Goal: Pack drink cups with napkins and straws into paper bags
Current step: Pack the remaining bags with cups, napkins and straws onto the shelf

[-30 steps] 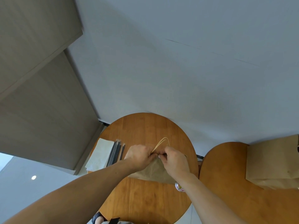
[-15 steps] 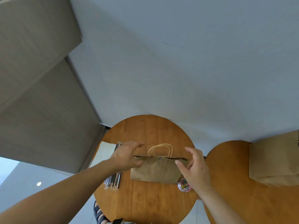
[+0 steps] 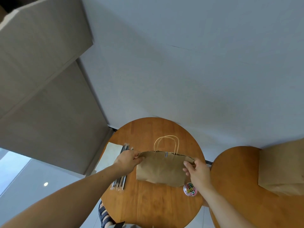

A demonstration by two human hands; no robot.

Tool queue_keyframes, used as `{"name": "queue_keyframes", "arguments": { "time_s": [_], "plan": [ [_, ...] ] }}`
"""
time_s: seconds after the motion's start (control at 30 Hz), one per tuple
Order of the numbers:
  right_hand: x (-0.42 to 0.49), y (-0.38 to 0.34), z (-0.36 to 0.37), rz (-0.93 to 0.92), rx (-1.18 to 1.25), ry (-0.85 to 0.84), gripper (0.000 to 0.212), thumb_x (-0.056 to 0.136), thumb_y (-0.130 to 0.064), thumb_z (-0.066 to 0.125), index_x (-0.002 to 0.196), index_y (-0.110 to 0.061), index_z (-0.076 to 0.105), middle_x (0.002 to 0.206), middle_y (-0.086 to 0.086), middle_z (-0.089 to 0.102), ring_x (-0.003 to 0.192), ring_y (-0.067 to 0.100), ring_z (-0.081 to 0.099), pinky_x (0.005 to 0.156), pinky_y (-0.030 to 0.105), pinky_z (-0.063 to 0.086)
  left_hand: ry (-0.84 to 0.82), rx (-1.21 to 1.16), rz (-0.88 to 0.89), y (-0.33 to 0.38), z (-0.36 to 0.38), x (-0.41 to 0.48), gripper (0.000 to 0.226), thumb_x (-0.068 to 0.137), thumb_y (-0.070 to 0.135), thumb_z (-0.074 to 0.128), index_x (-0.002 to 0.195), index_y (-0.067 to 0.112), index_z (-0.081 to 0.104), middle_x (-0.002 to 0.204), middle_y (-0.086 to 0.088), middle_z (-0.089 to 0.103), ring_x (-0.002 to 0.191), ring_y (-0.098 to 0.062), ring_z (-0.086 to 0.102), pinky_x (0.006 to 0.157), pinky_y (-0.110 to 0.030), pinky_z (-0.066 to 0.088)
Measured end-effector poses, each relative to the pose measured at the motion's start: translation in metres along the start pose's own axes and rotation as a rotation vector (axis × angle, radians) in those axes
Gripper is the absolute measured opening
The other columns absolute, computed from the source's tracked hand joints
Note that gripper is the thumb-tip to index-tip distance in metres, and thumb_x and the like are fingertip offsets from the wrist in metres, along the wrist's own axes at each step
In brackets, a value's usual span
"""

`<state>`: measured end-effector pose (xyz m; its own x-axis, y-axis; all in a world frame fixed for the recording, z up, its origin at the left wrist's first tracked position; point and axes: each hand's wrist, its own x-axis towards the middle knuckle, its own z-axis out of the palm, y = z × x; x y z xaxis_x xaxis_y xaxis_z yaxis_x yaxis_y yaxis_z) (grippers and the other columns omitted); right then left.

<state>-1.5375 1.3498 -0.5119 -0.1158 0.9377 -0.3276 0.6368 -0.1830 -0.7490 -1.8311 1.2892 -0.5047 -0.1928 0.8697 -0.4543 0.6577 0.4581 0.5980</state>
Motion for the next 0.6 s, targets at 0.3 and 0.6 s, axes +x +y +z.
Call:
{"name": "queue_keyframes", "arguments": {
  "time_s": [0.3,0.6],
  "plan": [
    [0.006,-0.070,-0.007,-0.205,0.105,0.214,0.006,0.093,-0.053,0.056,0.088,-0.050,0.058,0.078,-0.022,0.071,0.070,-0.002,0.067,0.062,0.022,0.050,0.152,-0.453,0.122,0.034,-0.071,-0.025,0.013,0.097,0.027,0.061,0.101,0.032,0.072,0.093,0.016,0.075,0.087,0.002,0.068,0.072,-0.007,0.048],
    [-0.001,-0.229,-0.018,-0.349,0.474,0.490,0.010,0.094,-0.024,0.066,0.085,-0.027,0.063,0.069,-0.002,0.066,0.051,0.001,0.057,0.055,0.010,0.046,0.395,-0.615,0.322,0.074,-0.184,-0.052,0.014,0.096,0.028,0.062,0.085,0.028,0.070,0.072,0.018,0.070,0.062,0.005,0.061,0.055,-0.008,0.044]
  ]
}}
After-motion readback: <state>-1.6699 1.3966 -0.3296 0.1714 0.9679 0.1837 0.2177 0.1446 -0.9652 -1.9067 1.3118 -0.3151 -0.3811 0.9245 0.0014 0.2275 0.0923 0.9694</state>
